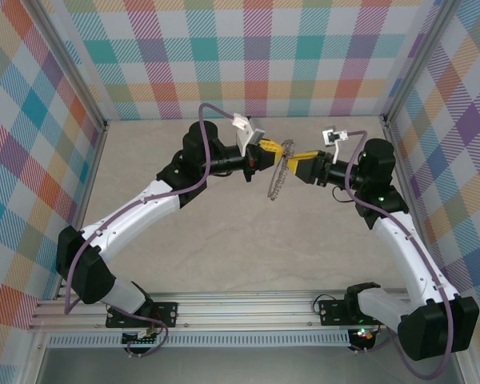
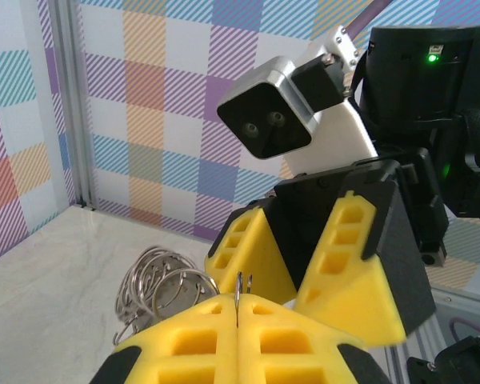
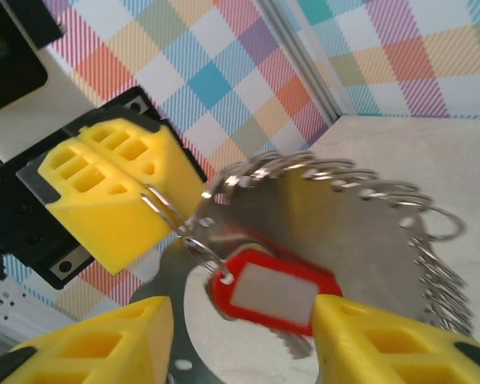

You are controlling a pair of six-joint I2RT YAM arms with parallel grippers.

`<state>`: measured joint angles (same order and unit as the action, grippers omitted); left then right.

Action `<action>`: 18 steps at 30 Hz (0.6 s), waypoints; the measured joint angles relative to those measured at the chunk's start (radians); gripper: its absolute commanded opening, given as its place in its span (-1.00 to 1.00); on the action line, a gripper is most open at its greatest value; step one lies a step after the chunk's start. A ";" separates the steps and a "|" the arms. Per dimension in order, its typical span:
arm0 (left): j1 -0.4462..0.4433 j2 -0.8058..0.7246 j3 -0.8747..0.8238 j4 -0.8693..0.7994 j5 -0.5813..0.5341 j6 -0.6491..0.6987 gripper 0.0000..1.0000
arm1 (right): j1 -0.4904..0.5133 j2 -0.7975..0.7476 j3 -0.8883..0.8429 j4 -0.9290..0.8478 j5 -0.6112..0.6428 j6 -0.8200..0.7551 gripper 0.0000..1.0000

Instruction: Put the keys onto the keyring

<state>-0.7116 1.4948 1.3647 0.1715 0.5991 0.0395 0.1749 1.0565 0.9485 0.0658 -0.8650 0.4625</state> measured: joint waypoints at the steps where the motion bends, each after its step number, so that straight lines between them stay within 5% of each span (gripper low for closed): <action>1: 0.000 0.000 0.000 0.001 -0.002 -0.002 -1.00 | -0.014 -0.007 -0.005 0.008 0.000 0.011 0.09; 18: 0.010 0.005 -0.003 0.105 0.038 -0.114 -1.00 | -0.057 0.052 -0.038 0.400 -0.037 0.286 0.11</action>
<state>-0.7017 1.4998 1.3617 0.2760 0.6369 -0.0742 0.1181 1.1084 0.9104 0.4660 -0.9024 0.7486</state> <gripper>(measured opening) 0.049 0.558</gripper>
